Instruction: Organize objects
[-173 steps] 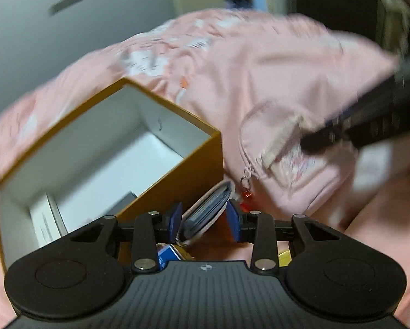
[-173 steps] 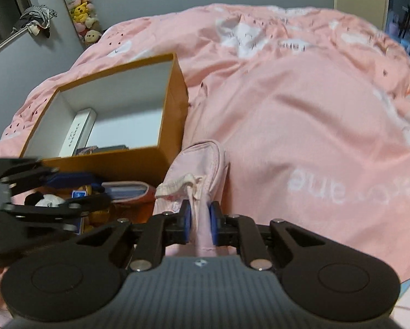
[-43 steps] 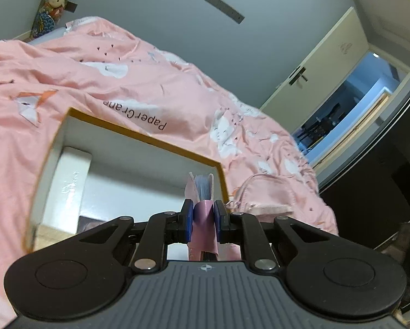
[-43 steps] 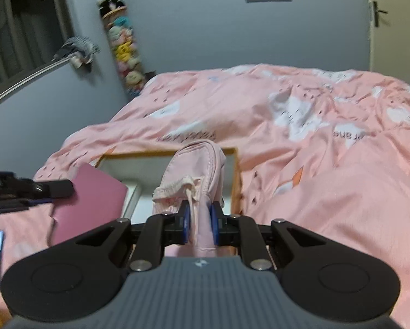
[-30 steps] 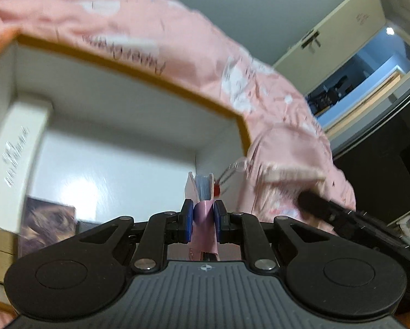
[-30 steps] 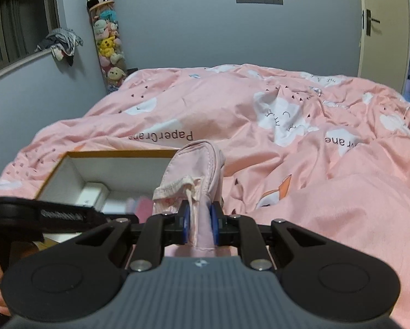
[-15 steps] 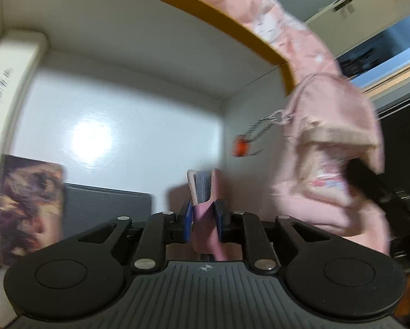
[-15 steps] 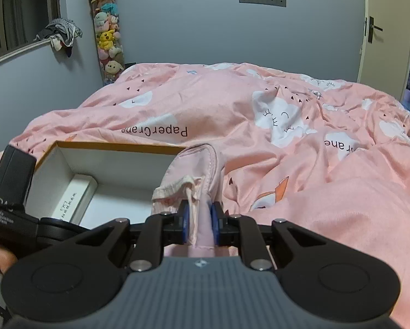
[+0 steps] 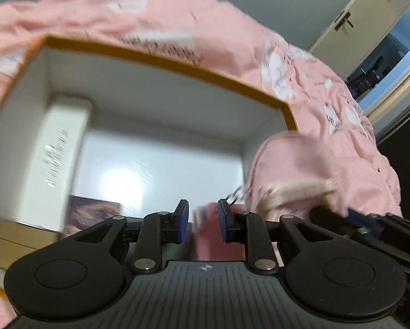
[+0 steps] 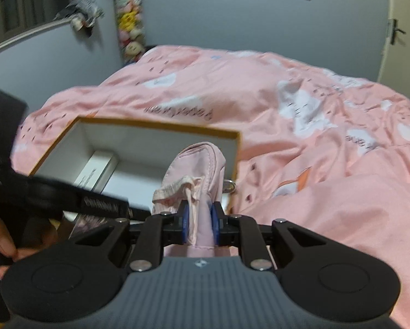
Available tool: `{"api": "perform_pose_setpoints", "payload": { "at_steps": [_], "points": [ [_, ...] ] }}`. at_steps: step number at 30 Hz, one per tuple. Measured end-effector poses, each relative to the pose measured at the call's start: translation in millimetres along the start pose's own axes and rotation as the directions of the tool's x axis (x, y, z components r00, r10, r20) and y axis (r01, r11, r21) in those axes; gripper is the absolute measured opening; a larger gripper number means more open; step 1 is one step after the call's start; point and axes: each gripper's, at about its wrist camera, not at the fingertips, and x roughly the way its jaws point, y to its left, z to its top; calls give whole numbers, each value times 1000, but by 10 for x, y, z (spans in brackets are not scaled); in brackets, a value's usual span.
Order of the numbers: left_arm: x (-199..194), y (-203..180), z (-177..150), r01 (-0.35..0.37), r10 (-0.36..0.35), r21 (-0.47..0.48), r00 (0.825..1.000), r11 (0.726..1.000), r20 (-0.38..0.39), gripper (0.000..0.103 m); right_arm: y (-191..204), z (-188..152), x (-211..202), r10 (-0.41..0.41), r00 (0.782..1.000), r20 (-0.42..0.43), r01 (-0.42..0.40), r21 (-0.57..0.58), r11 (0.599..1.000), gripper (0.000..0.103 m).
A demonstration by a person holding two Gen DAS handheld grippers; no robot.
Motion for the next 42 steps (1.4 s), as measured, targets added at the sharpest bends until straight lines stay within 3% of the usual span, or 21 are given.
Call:
{"api": "perform_pose_setpoints", "payload": {
  "at_steps": [4,9,18,24,27,32,37,40,42],
  "points": [
    [-248,125,-111,-12,11,8,999,1000,47,26,28,-18,188,34,996,-87,-31,35,999,17],
    [-191,29,-82,-31,30,18,998,999,49,26,56,-58,394,48,979,-199,-32,86,996,18],
    [-47,-5,-102,-31,30,20,999,999,26,26,164,-55,612,-22,957,-289,28,17,999,21],
    [-61,-10,-149,-31,30,26,999,999,32,28,297,-74,614,-108,952,-287,84,-94,992,30],
    [-74,-1,-158,-38,37,24,998,999,41,28,352,-81,556,-141,954,-265,108,-133,985,39],
    [-112,15,-143,-46,44,18,997,999,66,30,425,-23,415,-178,962,-207,142,-178,974,41],
    [-104,26,-132,-45,44,11,997,999,69,31,463,51,428,-130,977,-169,97,-190,977,40],
    [-93,37,-132,-46,45,10,997,999,68,31,438,61,581,-93,975,-200,62,-156,986,26],
    [-78,47,-131,-51,50,11,997,999,66,31,406,43,688,-86,970,-229,57,-131,990,24]
  ]
}}
